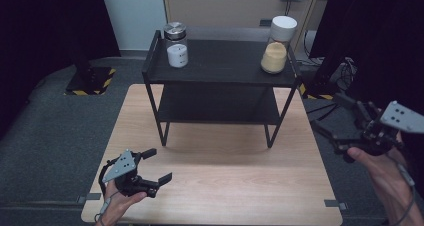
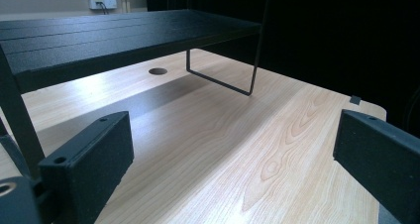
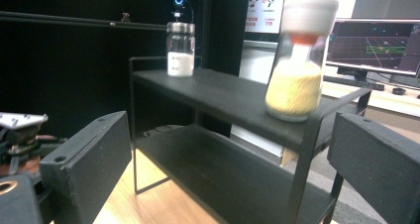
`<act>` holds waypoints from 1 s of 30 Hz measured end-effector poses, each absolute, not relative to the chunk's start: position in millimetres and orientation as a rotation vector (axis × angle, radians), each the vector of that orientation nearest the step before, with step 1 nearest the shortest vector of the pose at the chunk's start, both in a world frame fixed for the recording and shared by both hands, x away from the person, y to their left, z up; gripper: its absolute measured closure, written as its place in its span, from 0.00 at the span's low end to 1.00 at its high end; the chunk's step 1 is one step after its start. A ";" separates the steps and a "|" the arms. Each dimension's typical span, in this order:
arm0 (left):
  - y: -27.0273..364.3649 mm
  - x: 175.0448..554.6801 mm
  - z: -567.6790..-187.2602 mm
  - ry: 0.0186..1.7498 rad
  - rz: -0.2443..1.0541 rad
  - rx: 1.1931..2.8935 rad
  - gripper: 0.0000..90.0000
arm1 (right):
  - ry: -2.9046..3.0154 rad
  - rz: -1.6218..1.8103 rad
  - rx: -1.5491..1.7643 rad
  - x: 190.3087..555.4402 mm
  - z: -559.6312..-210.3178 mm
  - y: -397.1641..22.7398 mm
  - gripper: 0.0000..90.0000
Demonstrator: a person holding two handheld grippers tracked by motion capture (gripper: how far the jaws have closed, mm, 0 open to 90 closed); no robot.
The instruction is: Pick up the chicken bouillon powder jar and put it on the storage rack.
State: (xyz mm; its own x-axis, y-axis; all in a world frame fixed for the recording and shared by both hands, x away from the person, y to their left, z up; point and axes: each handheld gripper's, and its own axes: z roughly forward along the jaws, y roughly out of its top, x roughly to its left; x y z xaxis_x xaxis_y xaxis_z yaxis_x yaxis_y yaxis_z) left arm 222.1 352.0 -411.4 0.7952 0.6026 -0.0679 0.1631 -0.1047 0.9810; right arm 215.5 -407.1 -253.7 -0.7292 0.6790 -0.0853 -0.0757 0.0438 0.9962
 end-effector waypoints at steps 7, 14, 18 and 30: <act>352.8 222.4 -411.9 0.613 0.414 1.660 0.01 | 1.781 1.759 0.638 211.8 -303.0 -406.9 0.04; 353.5 222.7 -412.5 0.605 0.413 1.657 0.01 | 1.811 1.736 0.679 204.5 -337.0 -403.1 0.05; 353.2 223.3 -412.6 0.608 0.412 1.658 0.01 | 1.823 1.713 0.689 198.7 -353.5 -400.1 0.05; 353.4 224.0 -413.0 0.599 0.411 1.650 0.01 | 1.833 1.611 0.713 185.7 -394.7 -387.5 0.05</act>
State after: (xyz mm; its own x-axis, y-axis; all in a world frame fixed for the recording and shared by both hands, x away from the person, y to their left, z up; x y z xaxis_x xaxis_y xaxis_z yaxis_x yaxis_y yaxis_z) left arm 224.0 353.4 -413.0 0.8002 0.5959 -0.0673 0.1526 -0.0937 0.9838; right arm 185.7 -387.5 -394.7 -0.6819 0.7268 -0.0821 0.0119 0.1233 0.9923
